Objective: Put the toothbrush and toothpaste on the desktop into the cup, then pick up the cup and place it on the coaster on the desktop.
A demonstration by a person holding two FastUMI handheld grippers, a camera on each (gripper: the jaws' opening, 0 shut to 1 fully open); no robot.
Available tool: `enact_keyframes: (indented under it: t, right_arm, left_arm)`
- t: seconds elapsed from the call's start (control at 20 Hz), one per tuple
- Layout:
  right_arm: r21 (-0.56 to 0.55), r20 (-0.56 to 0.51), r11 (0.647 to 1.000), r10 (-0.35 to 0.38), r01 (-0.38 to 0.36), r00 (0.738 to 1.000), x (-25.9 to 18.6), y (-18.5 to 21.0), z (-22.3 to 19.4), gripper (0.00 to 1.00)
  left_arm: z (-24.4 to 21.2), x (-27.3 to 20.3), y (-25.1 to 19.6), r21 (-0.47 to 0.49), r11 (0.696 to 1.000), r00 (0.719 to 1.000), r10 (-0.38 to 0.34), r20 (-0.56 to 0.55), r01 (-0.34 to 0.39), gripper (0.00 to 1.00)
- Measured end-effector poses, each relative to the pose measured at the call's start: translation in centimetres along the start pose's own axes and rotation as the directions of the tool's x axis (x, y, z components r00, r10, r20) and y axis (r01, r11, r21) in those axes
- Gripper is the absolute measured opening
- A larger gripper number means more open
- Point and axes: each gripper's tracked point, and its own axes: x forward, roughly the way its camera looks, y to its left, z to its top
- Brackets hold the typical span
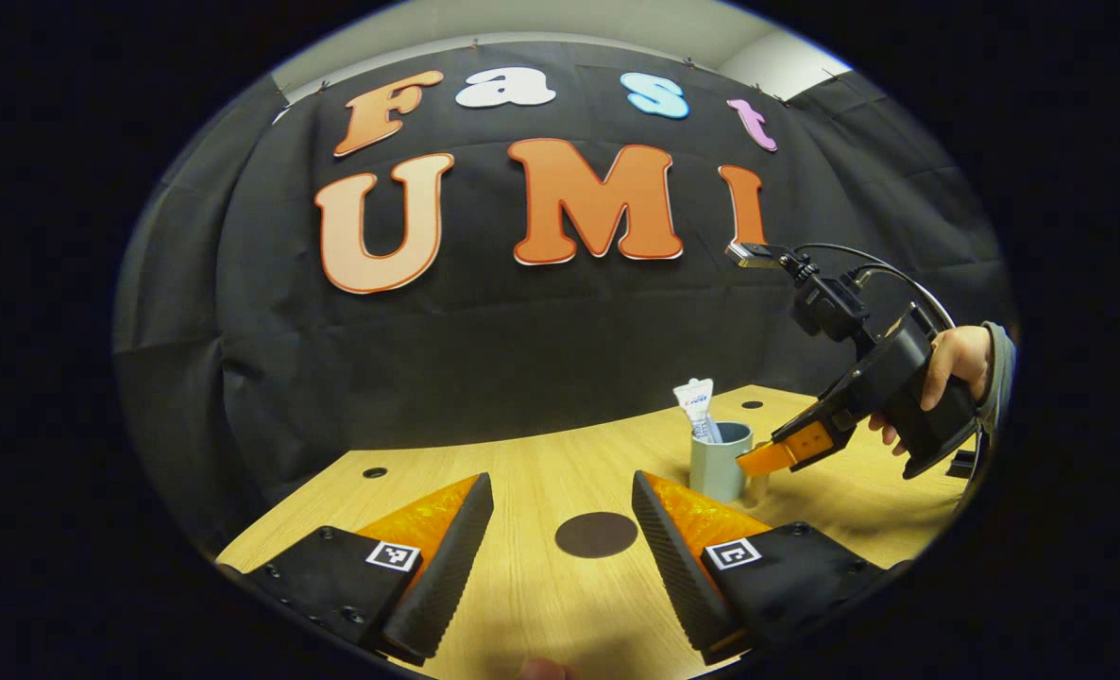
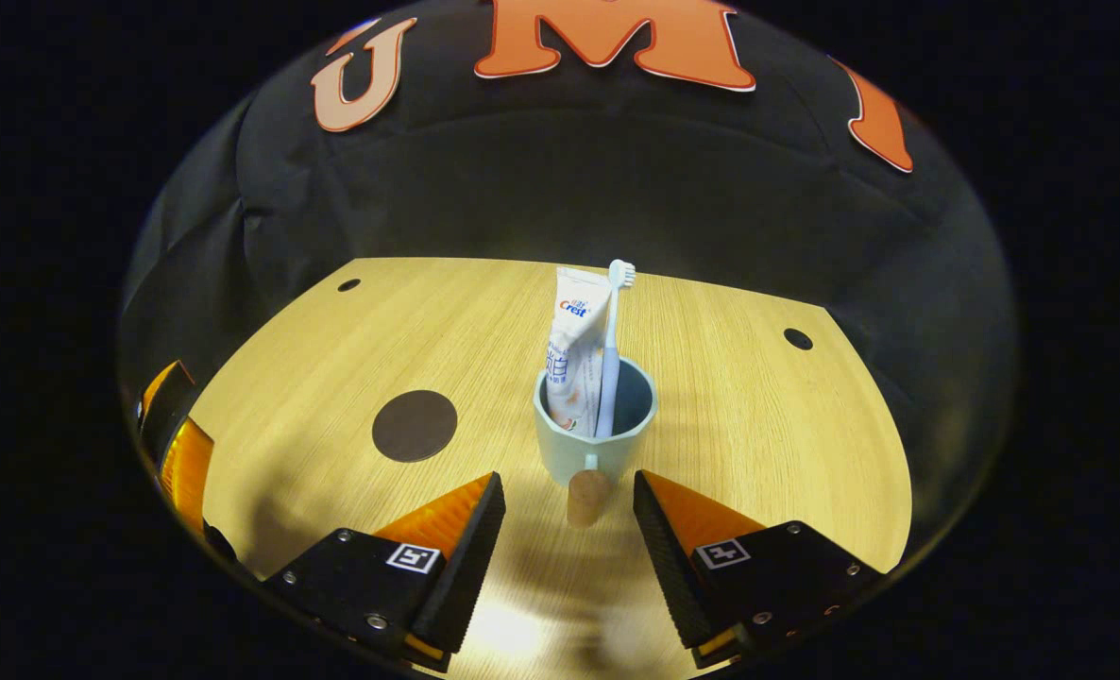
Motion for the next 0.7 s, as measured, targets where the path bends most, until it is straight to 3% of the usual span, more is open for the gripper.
enact_keyframes:
  t: [0.25, 0.6, 0.7]
  right_arm:
    - [-0.033, -0.108, 0.999, 0.002, -0.005, 0.994, 1.7, 0.1, 0.1, 0.83]
    - [-0.032, -0.222, 0.999, -0.05, 0.044, 0.974, 5.1, -1.2, -2.1, 0.75]
    - [0.009, -0.233, 1.0, -0.025, 0.028, 0.972, 5.7, -0.7, -2.6, 0.69]
  left_arm:
    - [-0.6, -1.5, 4.1, -0.015, 0.997, 0.997, 0.077, 0.02, -0.077, 0.94]
    - [-1.8, -2.8, 7.1, -0.078, 0.988, 0.991, 0.131, 0.015, -0.13, 0.94]
    - [-2.6, -3.1, 7.8, -0.106, 0.985, 0.991, 0.137, 0.004, -0.136, 0.94]
